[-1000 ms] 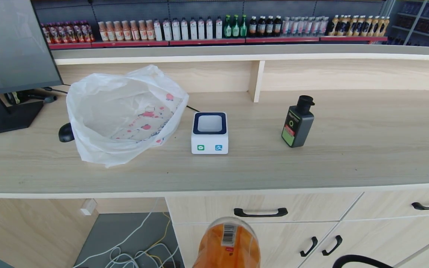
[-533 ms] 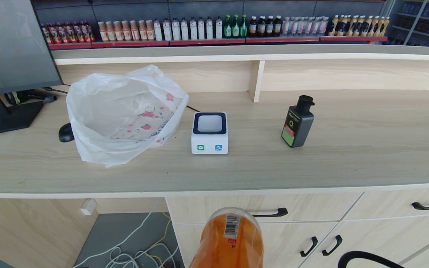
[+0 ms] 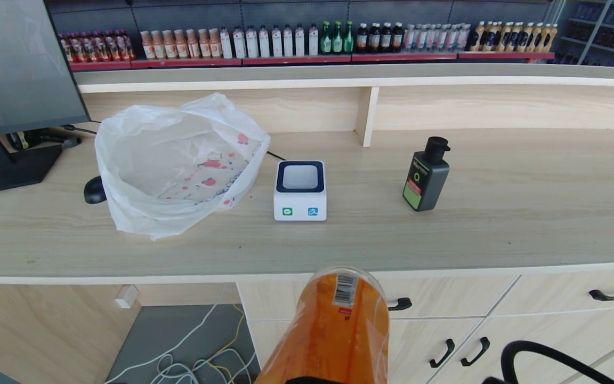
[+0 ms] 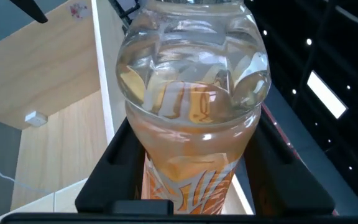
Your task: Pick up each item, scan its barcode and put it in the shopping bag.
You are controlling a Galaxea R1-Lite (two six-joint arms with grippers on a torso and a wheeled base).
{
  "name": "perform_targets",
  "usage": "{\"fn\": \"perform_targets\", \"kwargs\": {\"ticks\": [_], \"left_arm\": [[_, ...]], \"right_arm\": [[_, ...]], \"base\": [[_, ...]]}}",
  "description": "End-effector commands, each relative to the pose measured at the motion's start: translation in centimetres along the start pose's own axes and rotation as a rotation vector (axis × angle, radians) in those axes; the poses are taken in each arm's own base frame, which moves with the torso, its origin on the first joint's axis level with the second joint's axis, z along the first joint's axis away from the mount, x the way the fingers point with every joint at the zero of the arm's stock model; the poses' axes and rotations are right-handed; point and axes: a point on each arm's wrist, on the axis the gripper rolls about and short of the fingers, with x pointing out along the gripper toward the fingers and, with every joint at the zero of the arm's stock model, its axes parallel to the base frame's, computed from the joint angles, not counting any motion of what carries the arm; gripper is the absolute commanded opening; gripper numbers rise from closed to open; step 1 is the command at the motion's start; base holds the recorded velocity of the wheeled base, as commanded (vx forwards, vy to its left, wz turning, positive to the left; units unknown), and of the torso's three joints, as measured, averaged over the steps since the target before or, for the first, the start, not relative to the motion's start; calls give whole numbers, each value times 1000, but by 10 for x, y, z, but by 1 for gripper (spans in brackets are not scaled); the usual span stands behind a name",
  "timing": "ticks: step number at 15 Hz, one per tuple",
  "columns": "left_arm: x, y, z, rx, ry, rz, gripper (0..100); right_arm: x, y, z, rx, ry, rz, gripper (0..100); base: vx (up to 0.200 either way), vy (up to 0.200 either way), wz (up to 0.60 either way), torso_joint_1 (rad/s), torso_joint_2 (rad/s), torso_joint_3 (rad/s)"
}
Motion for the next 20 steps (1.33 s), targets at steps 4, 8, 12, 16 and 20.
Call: {"fn": "perform_targets", "kwargs": {"ticks": [4, 8, 12, 16, 20], "left_arm": [[0, 0, 0, 0, 0, 1, 100], [0, 0, 0, 0, 0, -1, 100], [0, 0, 0, 1, 0, 1, 100], [0, 0, 0, 0, 0, 1, 100], [0, 0, 0, 0, 0, 1, 100]], "right_arm": [[4, 2, 1, -40, 1, 3, 0], [5, 7, 4, -44, 34, 12, 0], [3, 9, 3, -42, 39, 20, 0], [-5, 17, 0, 74, 62, 54, 0], [-20, 18, -5, 222, 109, -15, 0]], "base": [[0, 0, 0, 0, 0, 0], [0, 0, 0, 0, 0, 0], [0, 0, 0, 0, 0, 0], [0, 0, 0, 0, 0, 0], [0, 0, 0, 0, 0, 0]]}}
